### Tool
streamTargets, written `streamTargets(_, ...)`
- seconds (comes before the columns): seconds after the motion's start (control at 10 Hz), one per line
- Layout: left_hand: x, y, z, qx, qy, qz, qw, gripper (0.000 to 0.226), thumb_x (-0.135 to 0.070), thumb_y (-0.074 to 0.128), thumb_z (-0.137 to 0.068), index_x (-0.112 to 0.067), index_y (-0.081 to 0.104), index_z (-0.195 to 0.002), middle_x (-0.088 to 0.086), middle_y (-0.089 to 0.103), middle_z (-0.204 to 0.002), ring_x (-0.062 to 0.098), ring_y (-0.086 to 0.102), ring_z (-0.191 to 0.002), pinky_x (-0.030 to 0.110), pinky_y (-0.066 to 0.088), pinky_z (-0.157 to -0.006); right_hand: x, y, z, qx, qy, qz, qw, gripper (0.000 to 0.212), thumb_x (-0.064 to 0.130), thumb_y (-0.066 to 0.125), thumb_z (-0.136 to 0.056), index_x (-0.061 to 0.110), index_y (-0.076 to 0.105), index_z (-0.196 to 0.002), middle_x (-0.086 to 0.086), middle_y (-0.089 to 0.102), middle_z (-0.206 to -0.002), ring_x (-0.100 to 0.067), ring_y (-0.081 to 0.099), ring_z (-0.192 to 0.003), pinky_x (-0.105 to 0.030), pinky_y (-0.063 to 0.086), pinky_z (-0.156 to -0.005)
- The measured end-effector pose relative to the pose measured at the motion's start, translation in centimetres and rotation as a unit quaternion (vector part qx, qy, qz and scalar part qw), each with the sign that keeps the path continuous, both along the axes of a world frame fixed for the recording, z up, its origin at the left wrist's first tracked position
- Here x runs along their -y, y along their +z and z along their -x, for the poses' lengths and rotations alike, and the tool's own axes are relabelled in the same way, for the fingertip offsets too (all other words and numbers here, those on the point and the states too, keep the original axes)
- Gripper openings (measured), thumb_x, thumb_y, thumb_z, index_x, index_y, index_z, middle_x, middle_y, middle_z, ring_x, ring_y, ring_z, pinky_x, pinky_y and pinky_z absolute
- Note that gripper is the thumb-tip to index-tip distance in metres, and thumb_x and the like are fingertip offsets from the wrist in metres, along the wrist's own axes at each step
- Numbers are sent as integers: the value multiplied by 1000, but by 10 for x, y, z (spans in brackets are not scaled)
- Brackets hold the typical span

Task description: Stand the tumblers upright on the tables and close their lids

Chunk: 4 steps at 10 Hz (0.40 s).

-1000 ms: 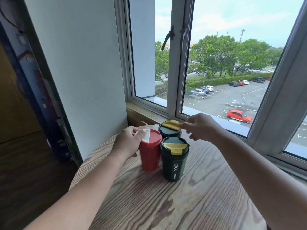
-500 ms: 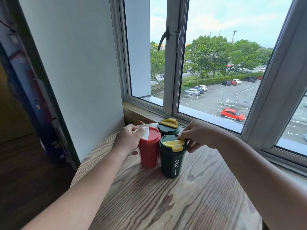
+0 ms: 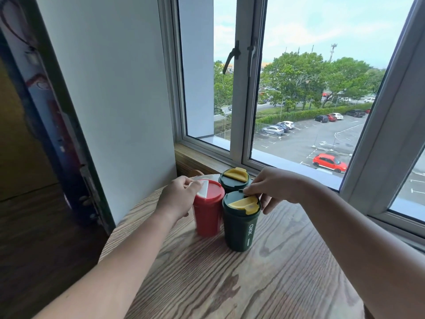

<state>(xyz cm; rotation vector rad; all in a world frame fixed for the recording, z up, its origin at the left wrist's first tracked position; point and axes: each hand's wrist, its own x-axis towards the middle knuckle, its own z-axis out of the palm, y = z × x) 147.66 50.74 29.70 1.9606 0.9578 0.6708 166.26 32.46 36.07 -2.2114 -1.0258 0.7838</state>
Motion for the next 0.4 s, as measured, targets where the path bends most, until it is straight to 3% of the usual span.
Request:
streamTargets(0.1, 5, 7, 1, -9, 4, -27, 1000, 34, -51, 59, -94, -22, 73, -108, 1, 72, -104, 21, 65, -92, 40, 60, -79, 5, 5, 2, 8, -17, -16, 1000, 32, 30, 73, -95, -1, 79, -99, -15, 76, -84, -25, 73, -65, -40, 66, -64)
streamTargets(0.2, 13, 18, 3, -20, 4, -45, 999, 36, -53, 60, -96, -24, 72, -114, 0, 72, -113, 19, 64, -99, 33, 51, -78, 9, 11, 2, 17, -24, -37, 999, 37, 34, 75, -93, -2, 78, -101, -18, 79, -91, -28, 76, -71, -43, 67, -71)
streamTargets(0.3, 34, 38, 9, -45, 10, -87, 995, 48, -58, 57, -96, -25, 67, -129, 1, 69, -130, 22, 62, -115, 34, 47, -88, 21, 18, 3, 43, -42, -63, 996, 47, 41, 77, -89, -4, 77, -101, -19, 79, -94, -33, 79, -82, -46, 67, -78)
streamTargets(0.4, 50, 49, 12, -38, 20, -125, 991, 55, -60, 55, -96, -25, 63, -137, 3, 65, -141, 25, 61, -125, 35, 47, -93, 33, 21, 4, 84, -41, -79, 992, 52, 49, 78, -85, -3, 77, -89, -12, 77, -81, -32, 78, -76, -43, 67, -74)
